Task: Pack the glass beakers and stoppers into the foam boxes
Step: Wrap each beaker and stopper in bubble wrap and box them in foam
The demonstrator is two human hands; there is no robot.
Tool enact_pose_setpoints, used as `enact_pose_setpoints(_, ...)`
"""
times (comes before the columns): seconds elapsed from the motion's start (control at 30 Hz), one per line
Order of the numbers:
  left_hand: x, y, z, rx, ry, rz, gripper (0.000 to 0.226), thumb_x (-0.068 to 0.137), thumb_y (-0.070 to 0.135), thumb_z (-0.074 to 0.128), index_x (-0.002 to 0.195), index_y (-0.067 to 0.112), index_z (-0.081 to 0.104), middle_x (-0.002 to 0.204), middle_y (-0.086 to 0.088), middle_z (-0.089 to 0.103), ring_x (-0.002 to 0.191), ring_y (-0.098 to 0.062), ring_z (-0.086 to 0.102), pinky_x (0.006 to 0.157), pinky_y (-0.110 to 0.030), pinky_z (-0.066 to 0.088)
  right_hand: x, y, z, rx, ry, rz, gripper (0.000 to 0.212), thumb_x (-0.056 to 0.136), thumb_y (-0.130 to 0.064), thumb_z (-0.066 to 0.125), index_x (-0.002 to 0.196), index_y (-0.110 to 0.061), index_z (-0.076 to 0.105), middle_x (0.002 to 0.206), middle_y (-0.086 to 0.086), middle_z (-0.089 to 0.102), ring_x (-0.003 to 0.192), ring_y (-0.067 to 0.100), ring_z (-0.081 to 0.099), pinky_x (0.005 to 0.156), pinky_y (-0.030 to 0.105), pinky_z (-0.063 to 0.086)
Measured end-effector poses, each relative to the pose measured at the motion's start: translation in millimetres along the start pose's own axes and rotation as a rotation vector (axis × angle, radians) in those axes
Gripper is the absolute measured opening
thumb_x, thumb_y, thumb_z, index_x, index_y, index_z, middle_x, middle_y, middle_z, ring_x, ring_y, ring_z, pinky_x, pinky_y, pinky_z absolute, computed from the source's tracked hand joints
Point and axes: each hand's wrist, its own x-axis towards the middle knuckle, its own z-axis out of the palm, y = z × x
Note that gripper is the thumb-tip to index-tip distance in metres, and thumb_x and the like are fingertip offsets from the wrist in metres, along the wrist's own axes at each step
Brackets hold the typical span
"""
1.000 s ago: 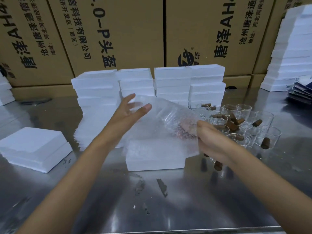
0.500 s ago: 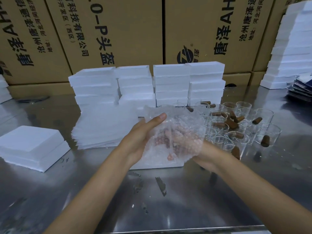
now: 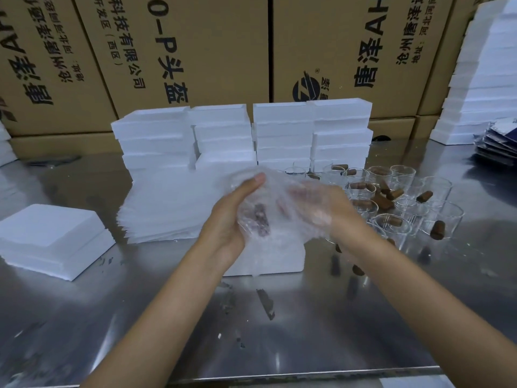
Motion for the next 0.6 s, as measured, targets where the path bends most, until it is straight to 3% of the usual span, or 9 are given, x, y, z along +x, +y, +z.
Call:
enact_pose_setpoints(0.13,3,10,-10,-0.152,-0.052,0.104,0.016,0.086,0.032,0.073,0.094,0.021,0.081,0.11,-0.007,0.074,0.105,-0.024,0.071,0.091,-0.039,0.056,0,8,-5,0.303,0.525,-0.038,0.034,0.092,0.007,0.046,0.105,-0.02,0.063,0.094,-0.012,0.068,0.079,-0.001,0.063,0.066,0.011,0.047)
enact_pose_setpoints(0.17,3,10,-12,-0.164,-0.064,0.123,0.017,0.089,0.031,0.07,0.098,0.02,0.08,0.114,-0.008,0.073,0.11,-0.025,0.069,0.097,-0.041,0.054,-3,11,-6,0.336,0.498,0.01,0.037,0.09,0.008,0.044,0.11,-0.02,0.06,0.101,-0.007,0.064,0.083,0.003,0.062,0.069,0.014,0.047)
enact_pose_setpoints(0.2,3,10,-11,-0.172,-0.076,0.139,0.019,0.092,0.031,0.067,0.103,0.019,0.078,0.117,-0.009,0.071,0.113,-0.026,0.066,0.101,-0.042,0.05,-7,15,-4,0.37,0.363,0.063,0.037,0.088,0.006,0.047,0.115,-0.017,0.055,0.104,-0.003,0.06,0.088,0.008,0.062,0.073,0.02,0.049)
enact_pose_setpoints(0.27,2,4,-8,-0.184,-0.101,0.159,0.025,0.096,0.03,0.062,0.11,0.014,0.075,0.12,-0.012,0.069,0.116,-0.027,0.064,0.106,-0.043,0.045,-16,19,6,0.357,-0.024,0.184,0.042,0.078,-0.016,0.064,0.116,-0.012,0.049,0.106,0.001,0.057,0.097,0.013,0.062,0.084,0.03,0.052)
enact_pose_setpoints(0.33,1,-4,-3,-0.175,-0.145,0.149,0.027,0.097,0.027,0.06,0.11,0.01,0.074,0.12,-0.015,0.068,0.115,-0.029,0.063,0.107,-0.042,0.045,-22,21,17,0.342,-0.224,0.215,0.053,0.074,-0.037,0.076,0.118,-0.012,0.06,0.118,-0.004,0.066,0.108,0.01,0.064,0.092,0.032,0.053)
enact_pose_setpoints(0.37,-1,-9,-1,-0.165,-0.175,0.135,0.026,0.097,0.026,0.06,0.109,0.008,0.074,0.118,-0.016,0.069,0.114,-0.03,0.064,0.105,-0.041,0.047,-22,20,21,0.38,-0.214,0.186,0.046,0.081,-0.04,0.075,0.121,-0.017,0.065,0.121,-0.006,0.07,0.112,0.01,0.065,0.094,0.034,0.053)
enact_pose_setpoints(0.43,-6,-17,0,-0.139,-0.208,0.114,0.031,0.093,0.02,0.065,0.117,0.002,0.068,0.122,-0.019,0.067,0.117,-0.032,0.062,0.105,-0.04,0.047,-18,13,23,0.504,-0.031,0.182,0.032,0.092,-0.03,0.069,0.119,-0.013,0.069,0.114,0.002,0.074,0.108,0.021,0.07,0.093,0.041,0.056)
enact_pose_setpoints(0.5,-14,-23,-5,-0.044,-0.15,0.103,0.059,0.081,0.02,0.077,0.132,0.002,0.053,0.129,-0.017,0.064,0.121,-0.032,0.061,0.106,-0.043,0.046,-13,11,14,0.551,0.124,0.228,0.03,0.091,-0.022,0.07,0.116,-0.007,0.068,0.105,0.009,0.076,0.099,0.028,0.073,0.088,0.043,0.059)
enact_pose_setpoints(0.6,-29,-28,-18,0.307,-0.105,0.111,0.068,0.064,0.028,0.085,0.123,0.018,0.053,0.118,-0.006,0.071,0.11,-0.022,0.068,0.095,-0.037,0.049,-15,15,6,0.353,0.164,0.182,0.023,0.086,-0.016,0.074,0.105,-0.003,0.07,0.095,0.012,0.077,0.085,0.021,0.074,0.071,0.033,0.062)
